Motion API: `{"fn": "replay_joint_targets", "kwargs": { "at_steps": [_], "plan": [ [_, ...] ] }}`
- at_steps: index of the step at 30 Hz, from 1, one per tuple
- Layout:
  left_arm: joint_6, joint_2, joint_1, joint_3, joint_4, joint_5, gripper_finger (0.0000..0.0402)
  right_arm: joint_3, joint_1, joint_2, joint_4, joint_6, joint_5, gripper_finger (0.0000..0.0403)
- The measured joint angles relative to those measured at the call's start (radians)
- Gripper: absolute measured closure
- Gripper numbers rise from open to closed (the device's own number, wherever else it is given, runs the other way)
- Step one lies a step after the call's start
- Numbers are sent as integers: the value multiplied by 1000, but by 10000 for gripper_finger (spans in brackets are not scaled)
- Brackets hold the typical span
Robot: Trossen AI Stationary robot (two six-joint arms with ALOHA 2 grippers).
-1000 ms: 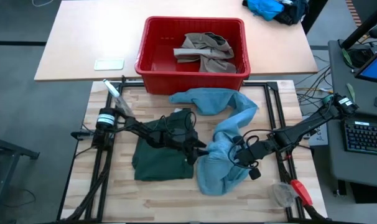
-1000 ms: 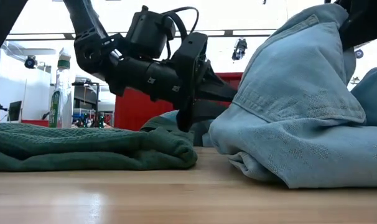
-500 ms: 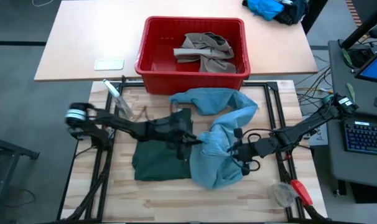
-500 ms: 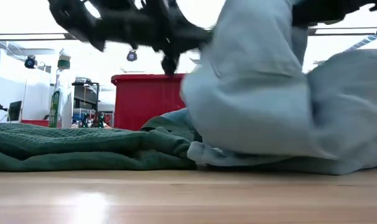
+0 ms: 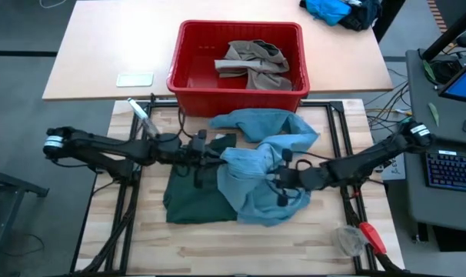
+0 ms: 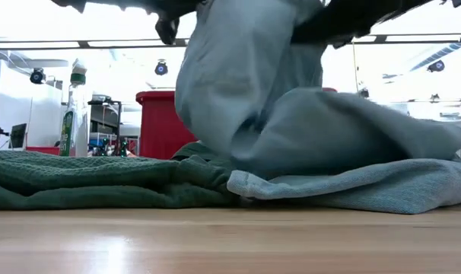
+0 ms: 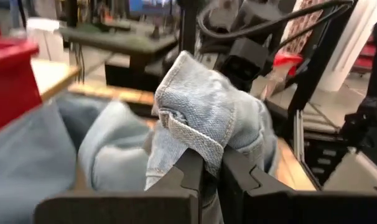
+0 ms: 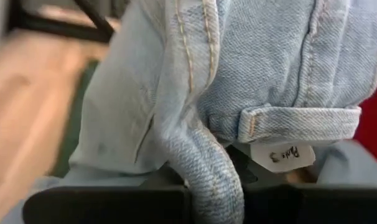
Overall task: Fold Laundry from Bin
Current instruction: Fold the blue jeans
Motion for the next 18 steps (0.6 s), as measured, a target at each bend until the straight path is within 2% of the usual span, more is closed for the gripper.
{"fn": "replay_joint_targets", "kwargs": {
  "at_steps": [5, 11, 14, 18],
  "plan": [
    [-58, -60, -22, 0, -171, -51, 397, 125, -33, 107, -230, 161, -70, 361],
    [-215, -55, -79, 0, -390, -146, 398, 280, -40, 201, -593, 224, -198, 278],
    [-292, -35, -122, 0, -446, -188, 398, 355, -39, 222, -771, 247, -204, 237],
    [-369, -17, -192, 0, -482, -202, 398, 417, -44, 212, -908, 255, -195, 198]
  ]
}}
